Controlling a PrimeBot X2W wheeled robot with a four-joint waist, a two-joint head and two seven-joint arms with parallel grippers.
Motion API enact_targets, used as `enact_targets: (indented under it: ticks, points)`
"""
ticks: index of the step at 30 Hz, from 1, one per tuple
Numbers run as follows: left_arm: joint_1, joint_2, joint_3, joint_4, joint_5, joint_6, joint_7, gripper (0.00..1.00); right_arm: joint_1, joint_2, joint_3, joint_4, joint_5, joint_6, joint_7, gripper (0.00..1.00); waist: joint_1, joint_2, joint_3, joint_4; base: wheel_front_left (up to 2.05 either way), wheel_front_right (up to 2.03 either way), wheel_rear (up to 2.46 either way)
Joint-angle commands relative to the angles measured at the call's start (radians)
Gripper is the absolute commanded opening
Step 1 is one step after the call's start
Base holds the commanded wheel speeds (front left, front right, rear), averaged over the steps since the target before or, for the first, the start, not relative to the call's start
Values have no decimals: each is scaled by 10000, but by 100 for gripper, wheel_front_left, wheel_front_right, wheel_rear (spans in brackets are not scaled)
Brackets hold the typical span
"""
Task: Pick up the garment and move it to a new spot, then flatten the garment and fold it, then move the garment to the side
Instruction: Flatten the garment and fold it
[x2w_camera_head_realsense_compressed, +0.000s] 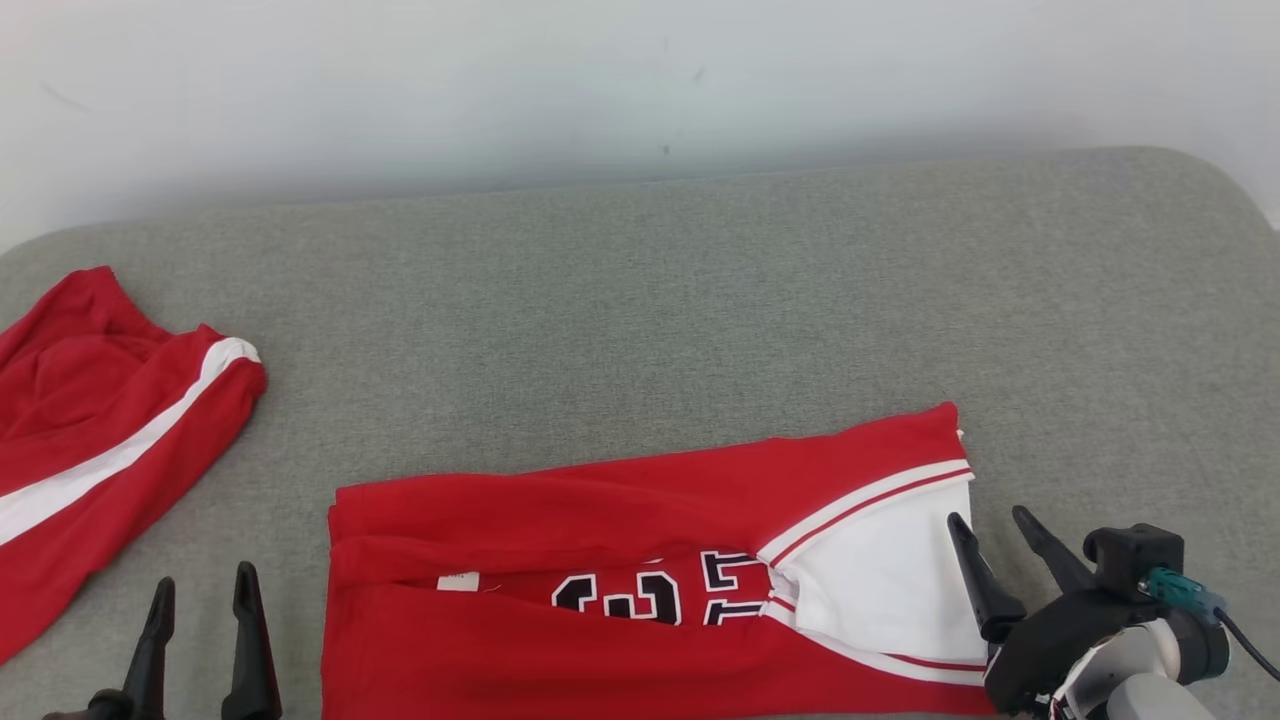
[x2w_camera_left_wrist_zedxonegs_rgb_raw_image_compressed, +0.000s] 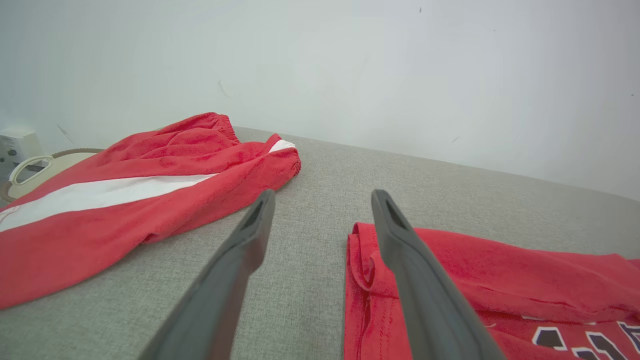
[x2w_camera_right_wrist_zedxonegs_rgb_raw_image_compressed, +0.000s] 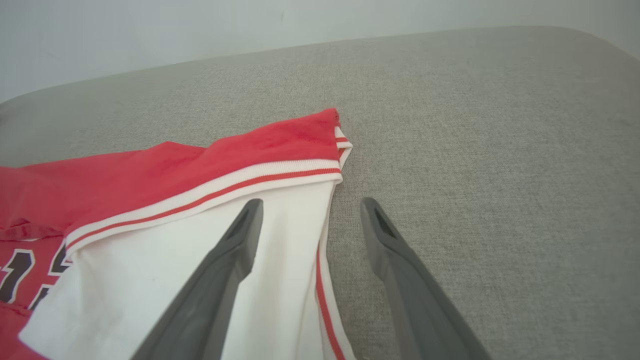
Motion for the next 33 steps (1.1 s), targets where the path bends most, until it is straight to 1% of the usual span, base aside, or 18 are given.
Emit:
enact_targets:
  ticks: [1,9,16,17,18,19,20,27,33]
  points:
    - [181,-51,143,-93,163,-12,-31,100,-54,142,-93,110,-60,-7,133,100,1,0,20,99,0,0,0]
    - [312,-303,404,-275,366,-172,-31,100,-228,431,-510,882,-352,-7,657,100,1,0,34,428,0,0,0]
    - [321,-392,515,-344,451,-186,-31,100,-298,581,-525,1252,-263,-7,1045,100,1,0,50,554,0,0,0]
    - [329,-399,537,-340,473,-189,-31,100,-300,601,-506,1285,-222,-7,1086,81,1,0,56,557,0,0,0]
    - [332,-405,559,-333,491,-194,-31,100,-316,608,-487,1318,-231,-7,1116,47,1,0,61,555,0,0,0]
    - [334,-412,569,-327,509,-201,-31,100,-340,608,-455,1323,-272,-7,1112,19,1,0,67,552,0,0,0]
    - [332,-419,584,-323,523,-207,-31,100,-369,623,-442,1329,-277,-7,1062,0,1,0,74,549,0,0,0]
    - [298,-434,658,-292,494,-231,-31,100,-625,485,-470,1419,-309,-8,835,0,1,0,116,473,0,0,0]
    - [282,-439,627,-289,374,-131,-31,100,-948,-36,-953,1625,-594,-10,588,0,1,0,161,319,0,0,0]
